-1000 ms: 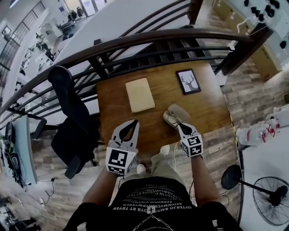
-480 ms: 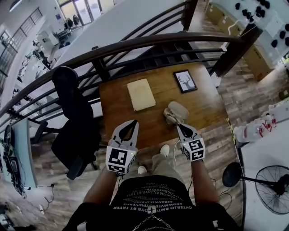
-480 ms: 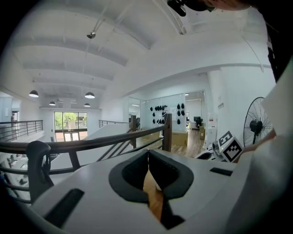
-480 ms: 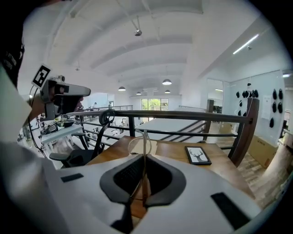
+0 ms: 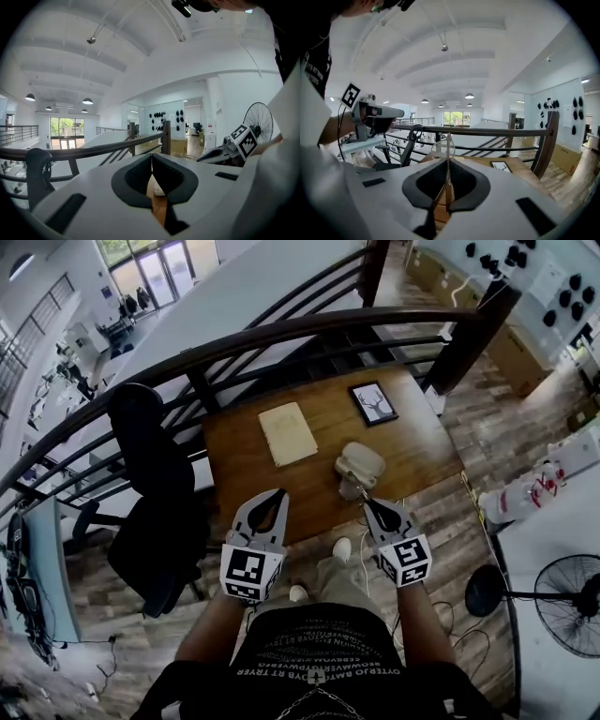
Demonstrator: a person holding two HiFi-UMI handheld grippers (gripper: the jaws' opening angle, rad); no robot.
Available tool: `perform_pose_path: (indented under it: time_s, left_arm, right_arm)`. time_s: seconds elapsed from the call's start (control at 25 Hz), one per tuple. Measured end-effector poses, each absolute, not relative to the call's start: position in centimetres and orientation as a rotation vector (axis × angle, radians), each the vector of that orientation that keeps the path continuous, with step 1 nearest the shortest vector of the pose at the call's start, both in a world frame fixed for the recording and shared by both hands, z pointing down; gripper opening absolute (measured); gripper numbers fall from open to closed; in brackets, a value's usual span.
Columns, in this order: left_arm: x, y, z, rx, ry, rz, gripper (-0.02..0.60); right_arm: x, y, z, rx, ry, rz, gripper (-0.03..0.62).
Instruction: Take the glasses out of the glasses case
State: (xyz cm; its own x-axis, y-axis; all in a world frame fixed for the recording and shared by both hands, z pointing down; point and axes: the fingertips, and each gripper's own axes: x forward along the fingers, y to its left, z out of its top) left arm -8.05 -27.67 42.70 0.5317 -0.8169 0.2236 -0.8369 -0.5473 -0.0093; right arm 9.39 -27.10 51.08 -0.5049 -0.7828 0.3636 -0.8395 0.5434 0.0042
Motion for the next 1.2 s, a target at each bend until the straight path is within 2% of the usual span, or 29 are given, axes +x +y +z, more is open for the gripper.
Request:
perform_pose_path:
  time_s: [0.52, 1.2]
  left_arm:
    - [-7.7, -23.8, 41.2, 2.721, -1.406, 0.291, 0.029]
    - [-4.2, -24.0, 42.5, 2.747, -1.305, 0.32, 0.029]
  right_arm:
    - [7.5, -21.4, 42.2, 1.381, -2.601, 0.092, 0.026]
    - [10.1, -20.9, 42.6, 1.421, -2.624, 0.155, 0.026]
